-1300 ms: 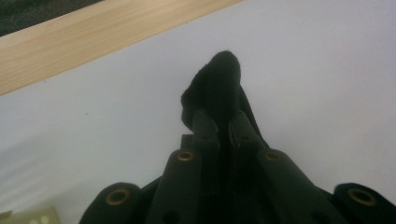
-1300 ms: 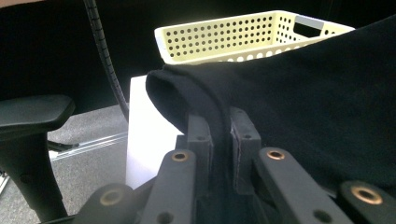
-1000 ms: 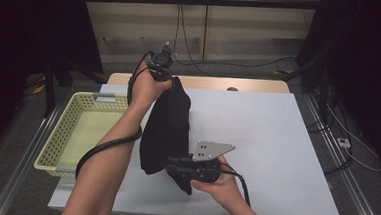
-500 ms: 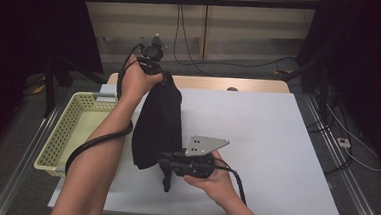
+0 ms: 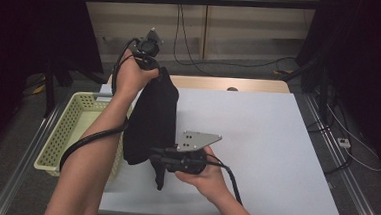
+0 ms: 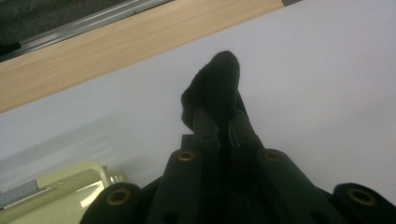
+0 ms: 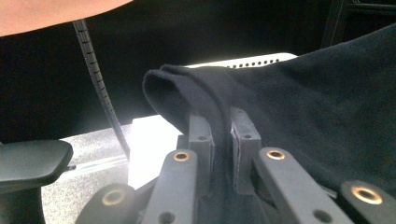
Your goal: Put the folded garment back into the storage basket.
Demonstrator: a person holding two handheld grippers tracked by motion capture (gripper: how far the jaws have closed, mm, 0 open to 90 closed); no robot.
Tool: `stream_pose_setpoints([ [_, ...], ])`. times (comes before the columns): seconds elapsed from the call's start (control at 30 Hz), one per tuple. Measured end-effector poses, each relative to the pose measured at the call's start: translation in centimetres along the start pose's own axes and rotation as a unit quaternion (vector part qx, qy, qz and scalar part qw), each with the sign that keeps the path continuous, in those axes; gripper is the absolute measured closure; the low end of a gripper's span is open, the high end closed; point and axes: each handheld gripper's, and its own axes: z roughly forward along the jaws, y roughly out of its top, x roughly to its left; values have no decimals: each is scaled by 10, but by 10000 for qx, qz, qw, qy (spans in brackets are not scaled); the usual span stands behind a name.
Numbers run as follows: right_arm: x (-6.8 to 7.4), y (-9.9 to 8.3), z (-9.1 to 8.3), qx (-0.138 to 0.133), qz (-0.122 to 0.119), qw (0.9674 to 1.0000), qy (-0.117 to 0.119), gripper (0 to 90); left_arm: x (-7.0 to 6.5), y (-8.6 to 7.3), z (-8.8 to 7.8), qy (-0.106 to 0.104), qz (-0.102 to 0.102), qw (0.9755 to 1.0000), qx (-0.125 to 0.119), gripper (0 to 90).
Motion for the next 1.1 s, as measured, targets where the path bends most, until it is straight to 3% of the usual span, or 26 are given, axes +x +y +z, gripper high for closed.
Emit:
stream_pose_setpoints([
  [0.67,5,14,19,-198,-13,9998,40,821,16,1,-18,148,-59,9998,73,849],
  [1.1,6,14,30,-175,13,9998,57,821,24,1,-23,191,-68,9997,135,849],
])
